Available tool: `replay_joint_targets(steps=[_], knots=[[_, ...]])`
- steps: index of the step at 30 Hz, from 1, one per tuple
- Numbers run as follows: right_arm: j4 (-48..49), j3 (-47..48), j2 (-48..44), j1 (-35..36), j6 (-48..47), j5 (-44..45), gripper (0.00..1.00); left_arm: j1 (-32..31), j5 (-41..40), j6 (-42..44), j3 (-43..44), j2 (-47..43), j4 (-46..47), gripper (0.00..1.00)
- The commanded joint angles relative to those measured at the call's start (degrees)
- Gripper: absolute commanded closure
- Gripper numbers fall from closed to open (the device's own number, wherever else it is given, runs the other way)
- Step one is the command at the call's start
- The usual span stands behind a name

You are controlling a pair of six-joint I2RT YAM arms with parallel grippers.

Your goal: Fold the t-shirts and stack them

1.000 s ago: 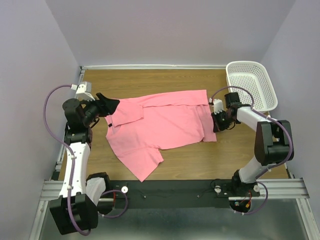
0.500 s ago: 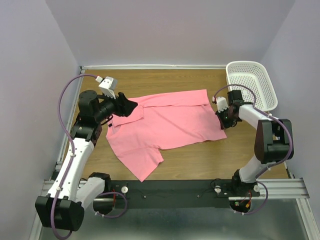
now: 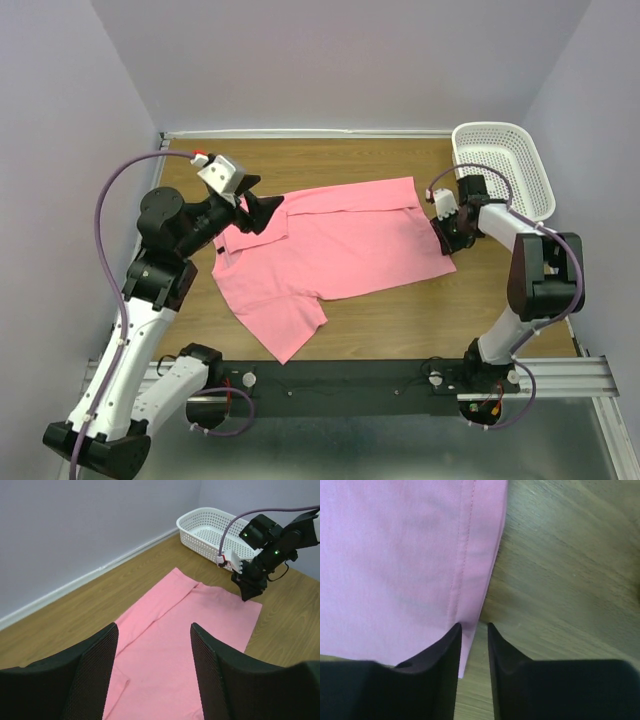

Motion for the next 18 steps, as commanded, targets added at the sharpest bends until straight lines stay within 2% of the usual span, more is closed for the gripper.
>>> replay_joint_targets(steps=[1, 5, 8, 9, 10, 11, 12, 14, 16, 17, 18], knots=[[-1.2, 0.1, -3.7, -0.4, -2.9, -2.4, 0.56, -3.2, -1.2, 9.6, 2.1, -3.5, 1.4, 0.27], [-5.2, 0.0, -9.7, -0.4, -7.3, -9.0, 0.40, -6.1, 1.9, 21.7, 1.2, -7.8, 2.9, 0.25], [-16.3, 1.3, -13.0, -0.2, -17.5, -19.6, 0.34, -8.4, 3.5, 35.8, -2.3, -11.7, 2.6, 0.24], [-19.2, 1.5, -13.9, -0.2, -25.6, -25.8, 0.33, -8.8, 3.7, 43.7, -3.6, -12.8, 2.2, 0.23], [-22.5, 1.3, -14.4, 0.2, -31.1, -29.0, 0.33, -9.3, 3.6, 46.6, -6.3, -13.8, 1.6, 0.22], [-28.6, 0.5, -15.0, 0.6, -42.4, -35.6, 0.31, -9.3, 2.7, 49.0, -7.3, -15.3, 1.2, 0.21], [-31.3, -0.5, -15.7, 1.7, -48.3, -38.7, 0.21, -9.5, 2.1, 53.1, -8.0, -15.8, -0.6, 0.21], [-33.0, -5.0, -18.9, 4.4, -56.4, -43.8, 0.10, -9.7, -1.2, 53.5, -9.0, -16.9, -1.5, 0.22], [-27.9, -7.4, -21.7, 10.0, -53.5, -46.2, 0.07, -9.7, -2.1, 52.0, -9.2, -18.4, -1.4, 0.23], [-23.3, -8.3, -24.5, 18.1, -49.1, -45.5, 0.07, -9.7, -2.2, 49.0, -9.2, -20.4, -0.9, 0.24], [-13.8, -10.4, -25.6, 22.4, -40.9, -42.6, 0.07, -9.7, -2.2, 47.1, -9.3, -21.6, -0.4, 0.24]])
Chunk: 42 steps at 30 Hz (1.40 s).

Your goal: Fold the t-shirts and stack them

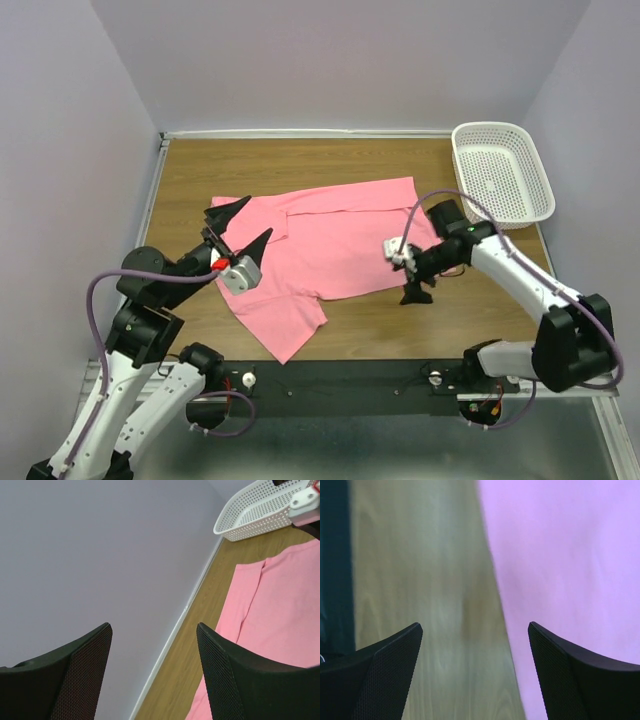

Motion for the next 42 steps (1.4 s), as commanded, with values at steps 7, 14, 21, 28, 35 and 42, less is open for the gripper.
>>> replay_joint_targets(steps=[7, 14, 21, 28, 35, 42], knots=[[34.4, 0.1, 3.0, 47.7, 20.9, 13.4, 0.09, -0.2, -3.3, -12.0, 2.5, -9.0, -0.4, 0.26], [36.9, 13.8, 26.7, 61.9, 27.1, 27.7, 0.26, -0.2, -6.2, -17.7, 4.7, -11.5, -2.8, 0.26], [37.5, 16.2, 32.6, 62.6, 27.8, 29.2, 0.37, -0.3, -7.1, -23.4, 6.0, -13.5, -4.5, 0.26], [37.3, 14.8, 34.9, 62.6, 28.2, 28.5, 0.74, -0.2, -5.0, -23.2, 6.1, -13.4, -7.3, 0.26], [36.7, 14.4, 29.7, 60.0, 31.2, 19.8, 0.99, -0.3, 2.1, -17.4, 1.6, -15.0, -7.3, 0.24], [35.1, 17.0, 25.2, 45.0, 37.7, -4.0, 0.99, -0.3, 8.8, -7.5, -6.0, -14.2, -4.8, 0.23]])
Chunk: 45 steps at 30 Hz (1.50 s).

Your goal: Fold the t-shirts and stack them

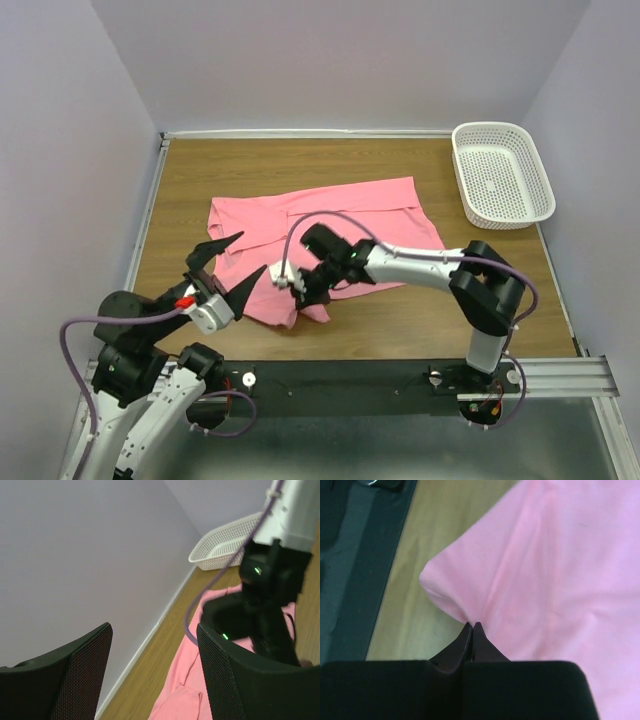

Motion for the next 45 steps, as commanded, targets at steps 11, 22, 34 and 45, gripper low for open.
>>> replay_joint_targets(steps=[11, 22, 34, 45], knots=[[-5.2, 8.1, 5.9, -19.8, 11.0, -42.4, 0.99, -0.2, 11.8, 21.4, -14.6, 4.0, 0.8, 0.39], [-5.2, 17.4, 16.3, -24.6, 17.8, -55.0, 0.99, -3.7, 7.8, 39.7, -17.5, 7.4, -10.0, 0.42], [-5.2, 18.6, 17.9, -25.2, 19.6, -58.3, 0.99, -10.4, -5.4, 45.5, -21.9, 11.2, -6.6, 0.49], [-5.2, 18.6, 17.8, -25.3, 19.9, -59.1, 0.99, -14.0, -14.2, 47.7, -24.2, 15.0, 0.2, 0.51]])
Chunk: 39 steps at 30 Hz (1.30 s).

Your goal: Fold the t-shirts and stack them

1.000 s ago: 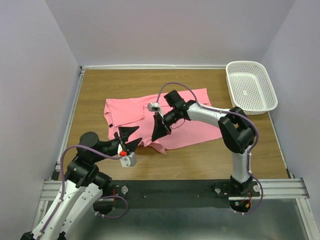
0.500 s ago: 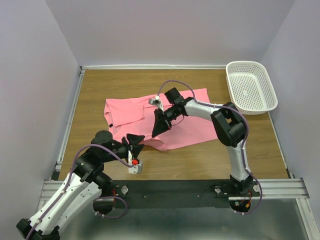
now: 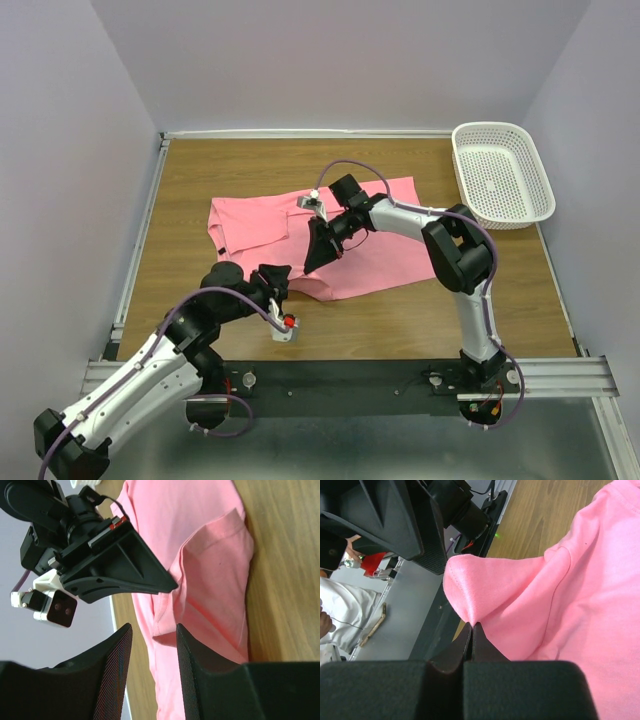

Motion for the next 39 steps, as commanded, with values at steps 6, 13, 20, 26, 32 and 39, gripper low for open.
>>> replay_joint_targets(steps=[6, 13, 20, 26, 32, 39], knots=[[-1.0, 1.4, 0.6, -0.2, 0.7, -8.7, 1.00, -1.7, -6.0, 2.4, -2.2, 1.3, 3.8, 0.51], [-1.0, 1.5, 0.7, -0.2, 0.9, -9.2, 0.99, -2.2, -4.2, 3.2, -0.8, 1.8, 1.0, 0.49], [-1.0, 1.5, 1.1, -0.4, 0.9, -9.4, 0.99, -2.2, -4.8, 4.1, 0.1, -1.1, -4.8, 0.45], [-1.0, 1.6, 1.0, -0.4, 1.0, -9.5, 1.00, -2.2, -7.2, 4.6, -2.9, -2.0, 0.0, 0.45], [-1.0, 1.4, 0.7, -0.5, 0.9, -9.7, 1.00, -2.2, -8.0, 6.3, -2.5, 2.0, 3.7, 0.46], [-1.0, 1.5, 0.7, -0.5, 0.9, -10.0, 0.99, -2.3, -8.0, 7.6, -2.6, 3.8, 5.7, 0.50]])
